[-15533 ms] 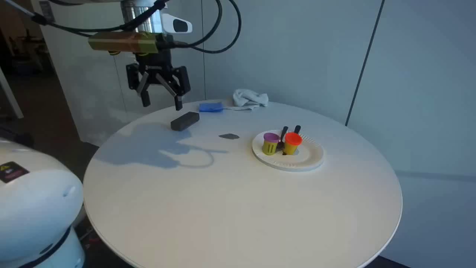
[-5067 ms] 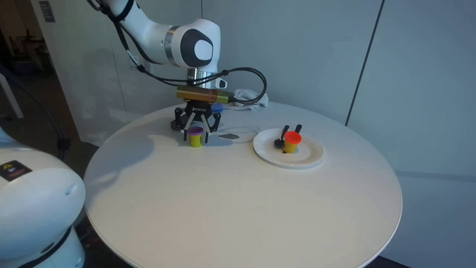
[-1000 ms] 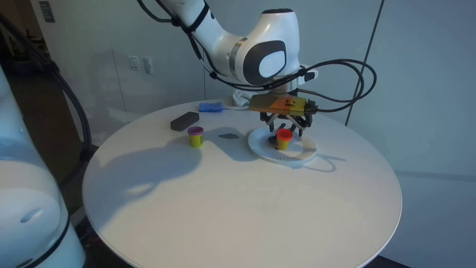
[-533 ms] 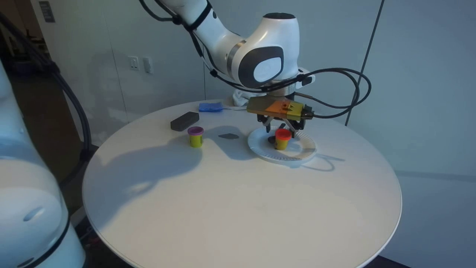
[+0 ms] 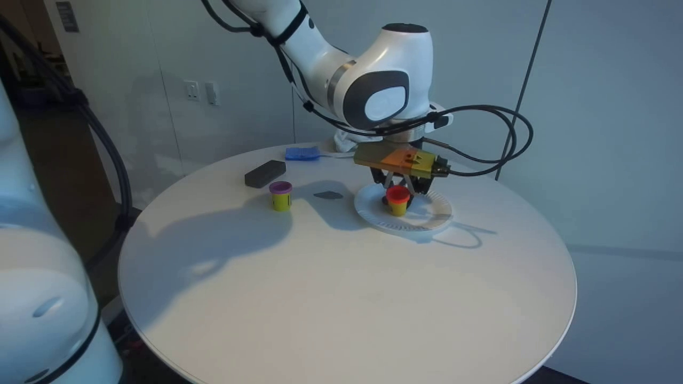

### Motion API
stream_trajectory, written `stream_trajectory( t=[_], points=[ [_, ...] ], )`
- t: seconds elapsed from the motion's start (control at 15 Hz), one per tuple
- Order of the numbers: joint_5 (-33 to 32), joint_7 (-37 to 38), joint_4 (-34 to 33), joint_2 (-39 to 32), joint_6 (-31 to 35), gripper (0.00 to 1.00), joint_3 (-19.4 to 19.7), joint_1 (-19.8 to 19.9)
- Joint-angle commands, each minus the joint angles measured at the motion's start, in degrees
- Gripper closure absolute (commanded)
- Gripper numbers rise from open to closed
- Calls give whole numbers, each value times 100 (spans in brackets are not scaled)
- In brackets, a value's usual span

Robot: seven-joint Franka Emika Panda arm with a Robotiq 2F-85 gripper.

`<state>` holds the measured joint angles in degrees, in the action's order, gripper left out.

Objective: Take all the things off of the plate

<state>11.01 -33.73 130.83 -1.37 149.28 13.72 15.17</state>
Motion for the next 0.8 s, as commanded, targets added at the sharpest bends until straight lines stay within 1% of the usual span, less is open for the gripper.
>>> stream_trajectory(
  t=[0.0, 0.07, 0.13, 0.27, 0.33, 0.53, 0.73],
  points=[
    [-59, 90, -166, -37, -217, 38, 24, 13],
    [-47, 101, -193, -33, -273, 43, 25, 15],
    [-25, 79, -210, -29, -327, 43, 25, 17],
    [-60, 102, -226, -30, -415, 32, 32, 22],
    [-85, 123, -221, -21, -442, 23, 38, 26],
    [-268, 260, -223, -11, -556, 1, 67, 42],
    [-507, 467, -203, -9, -820, 0, 86, 54]
  ],
)
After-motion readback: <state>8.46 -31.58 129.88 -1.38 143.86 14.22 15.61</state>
